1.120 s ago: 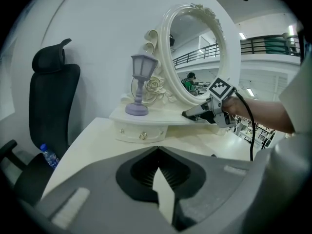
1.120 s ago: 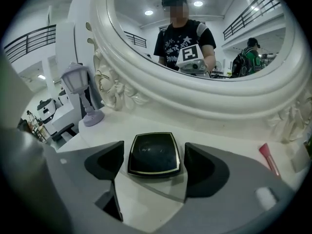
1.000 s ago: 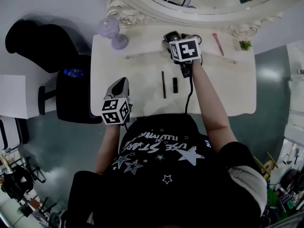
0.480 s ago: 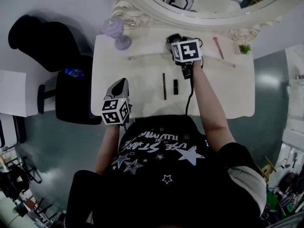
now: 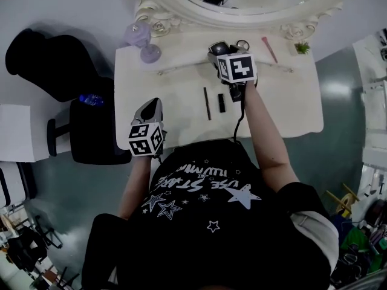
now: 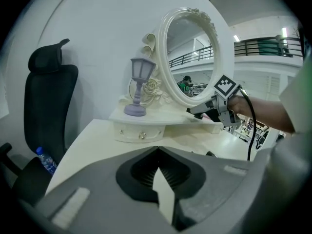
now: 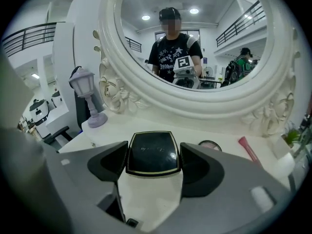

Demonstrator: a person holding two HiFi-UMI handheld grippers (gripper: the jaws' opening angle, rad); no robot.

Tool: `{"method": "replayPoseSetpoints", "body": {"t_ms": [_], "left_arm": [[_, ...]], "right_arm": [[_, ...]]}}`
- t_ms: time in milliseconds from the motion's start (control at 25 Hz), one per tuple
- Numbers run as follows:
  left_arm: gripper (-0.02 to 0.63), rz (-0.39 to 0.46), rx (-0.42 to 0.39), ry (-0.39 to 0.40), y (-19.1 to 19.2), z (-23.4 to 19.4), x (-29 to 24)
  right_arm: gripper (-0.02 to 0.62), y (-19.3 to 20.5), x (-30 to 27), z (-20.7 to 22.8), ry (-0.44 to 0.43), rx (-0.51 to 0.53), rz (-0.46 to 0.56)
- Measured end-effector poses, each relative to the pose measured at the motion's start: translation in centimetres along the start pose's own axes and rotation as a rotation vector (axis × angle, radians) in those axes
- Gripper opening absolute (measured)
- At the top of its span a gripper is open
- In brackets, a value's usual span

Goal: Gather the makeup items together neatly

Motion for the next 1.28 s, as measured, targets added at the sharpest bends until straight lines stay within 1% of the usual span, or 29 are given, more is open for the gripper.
{"method": "replayPoseSetpoints", "body": {"t_ms": [400, 680, 960, 1160, 1280], "left_arm": [[0.002, -0.025, -0.097, 0.121, 0.3, 1.2, -0.6], [0.002, -0.059, -0.156, 0.194, 1.4, 2.1, -0.3], [0.002, -0.101, -0.194, 0.221, 2.6, 1.8, 0.3], [0.002, -0.112, -0.206, 0.224, 2.7, 1.4, 0.0], [0.002, -0.128, -0.204, 0.224, 3.0, 1.1, 0.0]], "right_arm": [[0.360, 6.7, 3.6, 0.1, 0.080, -0.116, 0.004], [0.360, 12.0, 5.0, -0.2, 0.129, -0.203, -0.019], [0.360, 15.9, 4.2, -1.0, 0.161, -0.246, -0.083], [0.360, 17.1, 3.3, -0.2, 0.189, -0.278, -0.092], [0.360, 18.1, 2.7, -0.2, 0.191, -0.309, -0.104]]}}
Point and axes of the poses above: the fingertips, and each gripper's own axes: x backward along the fingers, z to its right, y out of its underside, the point moved 9 cm from there along x, backward along the fingers, and after that the axes turned 14 degrees about -z, right-handed, at the moved point
